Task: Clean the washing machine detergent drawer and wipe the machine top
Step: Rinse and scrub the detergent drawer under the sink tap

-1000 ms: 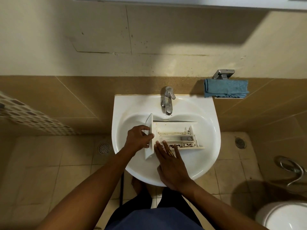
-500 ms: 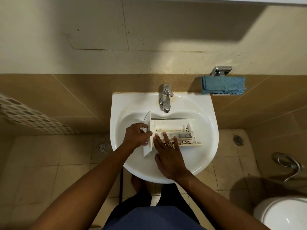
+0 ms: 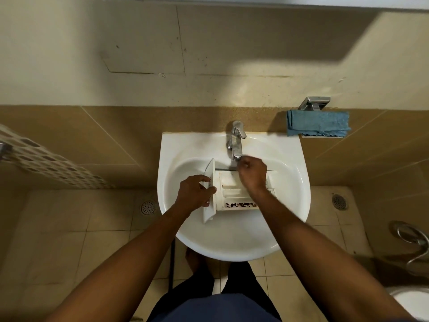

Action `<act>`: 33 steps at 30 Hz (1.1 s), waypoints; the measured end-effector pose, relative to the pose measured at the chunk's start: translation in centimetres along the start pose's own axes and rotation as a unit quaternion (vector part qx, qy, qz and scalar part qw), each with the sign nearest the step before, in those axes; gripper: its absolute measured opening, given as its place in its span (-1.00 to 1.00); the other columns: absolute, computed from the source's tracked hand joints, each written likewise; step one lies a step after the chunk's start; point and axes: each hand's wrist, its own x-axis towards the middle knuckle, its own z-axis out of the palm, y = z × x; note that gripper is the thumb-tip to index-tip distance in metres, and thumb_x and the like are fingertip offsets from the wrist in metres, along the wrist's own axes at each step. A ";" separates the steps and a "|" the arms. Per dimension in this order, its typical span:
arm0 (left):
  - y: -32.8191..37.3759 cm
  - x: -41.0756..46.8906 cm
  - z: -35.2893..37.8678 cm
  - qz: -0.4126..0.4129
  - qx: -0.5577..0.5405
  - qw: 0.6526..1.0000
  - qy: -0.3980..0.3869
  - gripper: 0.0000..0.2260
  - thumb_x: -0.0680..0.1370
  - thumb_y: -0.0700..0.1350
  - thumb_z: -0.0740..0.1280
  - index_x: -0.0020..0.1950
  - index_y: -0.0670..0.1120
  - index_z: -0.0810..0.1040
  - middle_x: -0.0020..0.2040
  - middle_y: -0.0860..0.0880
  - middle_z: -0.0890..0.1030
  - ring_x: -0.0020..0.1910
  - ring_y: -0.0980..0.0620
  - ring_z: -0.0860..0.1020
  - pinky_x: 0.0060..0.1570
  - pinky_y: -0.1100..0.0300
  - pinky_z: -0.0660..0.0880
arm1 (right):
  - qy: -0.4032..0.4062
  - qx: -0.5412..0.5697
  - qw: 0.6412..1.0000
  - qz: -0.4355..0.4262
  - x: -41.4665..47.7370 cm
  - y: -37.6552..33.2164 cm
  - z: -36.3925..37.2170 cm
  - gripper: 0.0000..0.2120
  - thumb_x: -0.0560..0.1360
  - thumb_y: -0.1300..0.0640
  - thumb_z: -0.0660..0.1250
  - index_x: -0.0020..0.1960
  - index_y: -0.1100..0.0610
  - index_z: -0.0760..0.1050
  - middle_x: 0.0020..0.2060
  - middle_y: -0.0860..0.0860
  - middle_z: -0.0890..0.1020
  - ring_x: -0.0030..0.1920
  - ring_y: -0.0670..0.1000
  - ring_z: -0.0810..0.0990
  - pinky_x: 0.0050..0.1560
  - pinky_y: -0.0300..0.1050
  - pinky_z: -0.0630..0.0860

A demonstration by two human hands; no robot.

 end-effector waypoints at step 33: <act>-0.1 -0.3 0.1 0.004 0.008 1.000 0.018 -0.66 0.43 -0.12 0.56 0.19 -0.06 0.65 -0.25 -0.08 0.72 -0.35 -0.06 0.71 -0.21 -0.01 0.70 | -0.276 -0.324 0.817 -0.388 -10.7 6.0 -4.7 -0.50 0.44 0.33 0.24 0.37 0.21 0.56 0.37 0.11 0.58 0.45 0.10 0.47 0.53 -0.01 0.32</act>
